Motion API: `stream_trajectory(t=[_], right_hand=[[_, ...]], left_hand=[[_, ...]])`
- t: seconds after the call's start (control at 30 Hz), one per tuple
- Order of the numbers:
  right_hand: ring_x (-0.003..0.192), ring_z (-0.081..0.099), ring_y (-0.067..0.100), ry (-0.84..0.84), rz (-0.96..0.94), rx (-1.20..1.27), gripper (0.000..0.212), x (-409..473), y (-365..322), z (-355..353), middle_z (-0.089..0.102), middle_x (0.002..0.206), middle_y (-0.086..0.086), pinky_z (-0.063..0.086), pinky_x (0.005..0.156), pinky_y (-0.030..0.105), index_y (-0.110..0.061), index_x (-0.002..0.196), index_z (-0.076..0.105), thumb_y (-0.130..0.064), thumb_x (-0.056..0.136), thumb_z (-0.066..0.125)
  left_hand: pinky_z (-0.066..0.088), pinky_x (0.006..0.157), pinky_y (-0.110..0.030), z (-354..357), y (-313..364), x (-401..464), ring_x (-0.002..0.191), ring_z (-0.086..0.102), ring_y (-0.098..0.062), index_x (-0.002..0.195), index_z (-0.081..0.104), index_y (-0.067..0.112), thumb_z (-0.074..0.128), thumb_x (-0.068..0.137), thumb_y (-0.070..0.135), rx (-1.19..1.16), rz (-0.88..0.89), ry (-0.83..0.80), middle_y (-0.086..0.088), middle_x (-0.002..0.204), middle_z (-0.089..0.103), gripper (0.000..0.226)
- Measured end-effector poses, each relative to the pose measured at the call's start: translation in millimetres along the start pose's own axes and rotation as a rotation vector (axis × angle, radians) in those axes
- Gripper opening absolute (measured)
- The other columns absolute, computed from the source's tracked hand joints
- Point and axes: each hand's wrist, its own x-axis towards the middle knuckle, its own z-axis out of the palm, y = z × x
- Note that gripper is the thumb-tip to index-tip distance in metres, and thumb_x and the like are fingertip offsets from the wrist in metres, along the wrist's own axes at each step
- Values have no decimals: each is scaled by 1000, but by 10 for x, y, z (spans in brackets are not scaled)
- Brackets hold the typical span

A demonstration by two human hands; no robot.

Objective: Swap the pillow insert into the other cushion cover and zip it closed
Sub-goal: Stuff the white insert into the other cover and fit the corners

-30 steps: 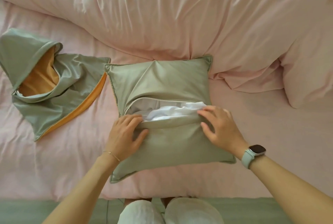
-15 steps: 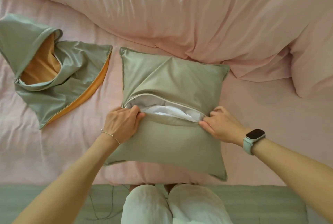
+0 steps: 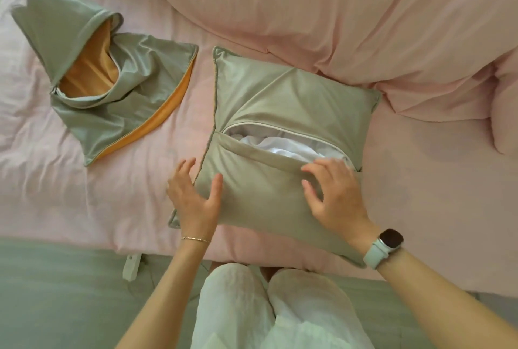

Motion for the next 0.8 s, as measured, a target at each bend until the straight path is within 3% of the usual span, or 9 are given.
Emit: stream_trajectory(t=[0.1,0.2,0.27,0.33,0.43,0.53,0.63,0.7,0.8], right_hand=[[99,52,23,-299,-31,7,59,199,-347,129,57,107,8,44,83,38,-10,121,56,-51,78,51],[124,35,24,-655,135,-113,85,327,-394,237,37,134,5,32,101,42,-17,144,26,-64,78,53],[121,38,23,-649,176,-176,77,376,-391,322,41,130,4,32,95,39,-15,138,31,-64,81,48],[110,49,29,-571,211,-165,61,452,-442,383,54,116,8,35,82,38,-9,121,42,-59,86,46],[92,57,37,-509,282,2,43,538,-560,396,65,95,15,29,65,37,-7,102,43,-48,91,47],[80,54,30,-460,465,343,29,595,-602,249,58,79,7,35,67,37,-10,87,42,-37,91,54],[76,59,18,-364,757,824,27,558,-673,67,62,80,5,47,71,35,-8,83,51,-32,90,59],[84,65,14,-315,836,999,17,526,-731,7,68,93,4,53,77,31,-10,92,56,-26,91,58],[92,62,15,-379,700,675,21,621,-695,65,64,98,-1,51,82,35,-14,101,52,-29,90,59]], left_hand=[[39,98,-38,-86,-95,-222,109,45,-25,113,46,7,64,82,41,-157,-495,81,-6,113,45,49],[42,89,-34,-74,-144,-326,100,50,-23,100,43,8,65,84,32,-245,-741,128,-9,107,47,37],[46,82,-36,-28,-152,-339,94,49,-19,106,42,9,67,82,35,-419,-916,146,-9,107,49,44],[50,76,-37,61,-84,-372,95,52,-19,121,42,12,67,80,44,-685,-1089,-12,-7,111,52,58],[44,92,-47,202,48,-420,117,49,-19,139,19,39,74,66,56,-856,-1011,-321,7,134,46,93],[44,96,-51,238,127,-348,121,50,-15,133,10,58,80,54,53,-944,-807,-307,12,141,42,105],[41,103,-39,136,227,-136,125,46,-9,134,10,55,80,57,45,-875,-502,-162,7,143,38,105],[44,98,-27,69,260,105,116,52,-5,143,2,42,82,58,38,-799,-443,-197,2,136,44,117],[48,92,-25,68,181,428,106,60,-10,142,28,17,80,54,43,-805,-569,-430,-2,131,53,105]])
